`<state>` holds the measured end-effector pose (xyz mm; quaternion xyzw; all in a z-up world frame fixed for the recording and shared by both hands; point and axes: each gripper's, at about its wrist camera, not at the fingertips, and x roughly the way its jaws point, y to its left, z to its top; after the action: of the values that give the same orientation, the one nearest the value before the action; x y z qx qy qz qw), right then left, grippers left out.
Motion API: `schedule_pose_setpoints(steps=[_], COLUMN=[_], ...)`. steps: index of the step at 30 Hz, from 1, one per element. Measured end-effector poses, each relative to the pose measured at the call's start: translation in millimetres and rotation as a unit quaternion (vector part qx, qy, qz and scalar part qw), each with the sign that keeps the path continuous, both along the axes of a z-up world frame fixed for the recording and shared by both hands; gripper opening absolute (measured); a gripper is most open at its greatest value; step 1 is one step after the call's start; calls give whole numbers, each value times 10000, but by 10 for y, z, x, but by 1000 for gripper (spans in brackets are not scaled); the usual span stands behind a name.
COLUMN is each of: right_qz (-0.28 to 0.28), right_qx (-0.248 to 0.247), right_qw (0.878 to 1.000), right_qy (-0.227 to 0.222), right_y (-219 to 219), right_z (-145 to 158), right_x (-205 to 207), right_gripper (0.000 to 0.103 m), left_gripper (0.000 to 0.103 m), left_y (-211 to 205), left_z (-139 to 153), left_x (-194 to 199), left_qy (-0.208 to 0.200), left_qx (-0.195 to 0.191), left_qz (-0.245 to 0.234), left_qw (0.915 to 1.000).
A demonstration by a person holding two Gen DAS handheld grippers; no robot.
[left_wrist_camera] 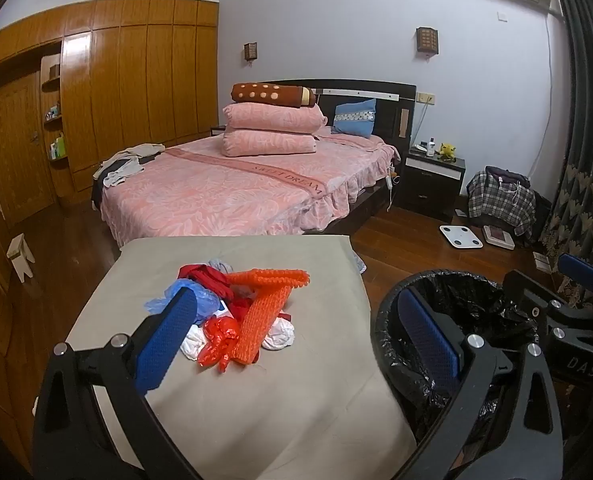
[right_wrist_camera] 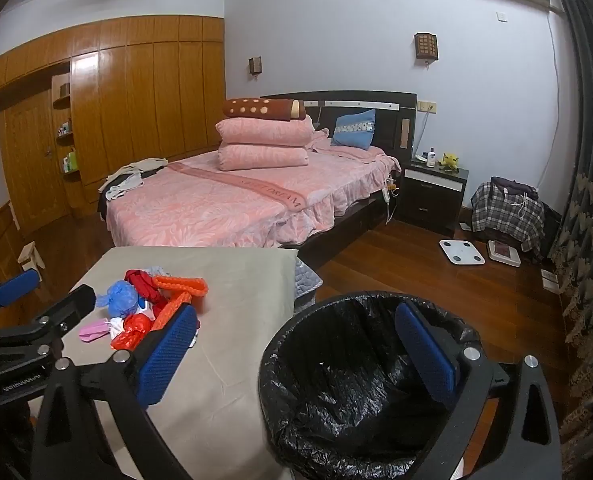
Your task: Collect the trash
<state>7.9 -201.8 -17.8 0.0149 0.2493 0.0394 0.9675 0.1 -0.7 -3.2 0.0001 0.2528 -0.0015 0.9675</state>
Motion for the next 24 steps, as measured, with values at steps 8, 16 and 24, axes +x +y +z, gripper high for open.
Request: schedule_pose_setpoints(steps=[8, 16, 24], right_qz=[-1, 19, 126], right_qx=[-1, -12, 27], right_qw=[10000, 10000, 9999], right_qy=[-4, -15, -4], right_y=[4, 19, 93], right_z=[0, -4, -43], right_x=[9, 18, 96], right_gripper=[97, 97, 97], left_gripper=[98, 98, 98], left_y=[1, 59, 246], left_z=[-3, -47, -74], left_x=[0, -11, 18], left_qy=[-1, 1, 13], left_qx=[-6, -13, 22], left_qz=[5, 30, 156], left_qw=[10000, 10000, 9999])
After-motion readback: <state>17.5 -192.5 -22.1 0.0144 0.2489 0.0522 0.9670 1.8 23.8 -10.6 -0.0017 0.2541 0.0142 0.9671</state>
